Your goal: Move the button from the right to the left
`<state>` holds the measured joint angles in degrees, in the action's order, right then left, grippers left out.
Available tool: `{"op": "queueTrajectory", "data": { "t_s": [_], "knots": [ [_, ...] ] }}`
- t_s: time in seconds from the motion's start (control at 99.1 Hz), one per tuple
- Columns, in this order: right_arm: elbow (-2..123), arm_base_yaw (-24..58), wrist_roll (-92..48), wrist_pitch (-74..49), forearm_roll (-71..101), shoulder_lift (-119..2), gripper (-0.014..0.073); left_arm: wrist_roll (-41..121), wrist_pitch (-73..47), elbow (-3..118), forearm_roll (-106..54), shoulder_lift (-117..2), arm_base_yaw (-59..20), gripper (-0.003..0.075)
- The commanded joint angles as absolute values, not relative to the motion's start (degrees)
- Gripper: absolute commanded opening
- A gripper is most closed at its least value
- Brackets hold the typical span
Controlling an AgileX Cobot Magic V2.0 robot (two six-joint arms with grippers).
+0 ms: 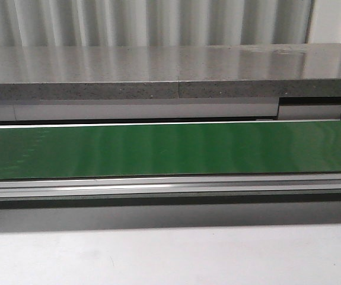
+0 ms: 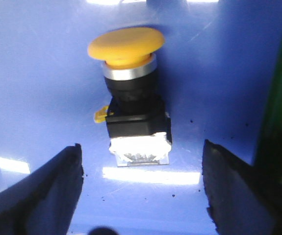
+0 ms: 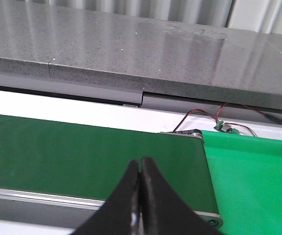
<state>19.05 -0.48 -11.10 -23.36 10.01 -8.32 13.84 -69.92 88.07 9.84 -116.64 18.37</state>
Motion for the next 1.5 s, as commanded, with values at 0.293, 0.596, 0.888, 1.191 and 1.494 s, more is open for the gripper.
{"op": "queueTrajectory", "data": {
  "t_s": [0.293, 0.596, 0.888, 1.191, 1.494],
  "knots": [
    [20.6, -0.3, -11.6, -18.6, 10.5, -9.0, -0.0066, 12.8, -69.7, 89.6, 9.2, -107.0, 18.5, 0.0113],
    [20.6, -0.3, -11.6, -18.6, 10.5, -9.0, -0.0066, 12.0, -67.8, 89.6, -4.0, -95.8, 18.5, -0.0020],
    [20.6, -0.3, -11.6, -18.6, 10.5, -9.0, -0.0066, 9.4, -63.3, 89.5, -10.2, -87.3, 13.3, -0.0020],
    [20.6, -0.3, -11.6, -18.6, 10.5, -9.0, -0.0066, 3.9, -54.8, 85.8, -3.0, -80.8, 0.1, -0.0020],
    [20.6, -0.3, -11.6, -18.6, 10.5, -9.0, -0.0066, 2.7, -44.0, 73.5, -2.9, -72.1, -7.3, -0.0020]
  ]
}}
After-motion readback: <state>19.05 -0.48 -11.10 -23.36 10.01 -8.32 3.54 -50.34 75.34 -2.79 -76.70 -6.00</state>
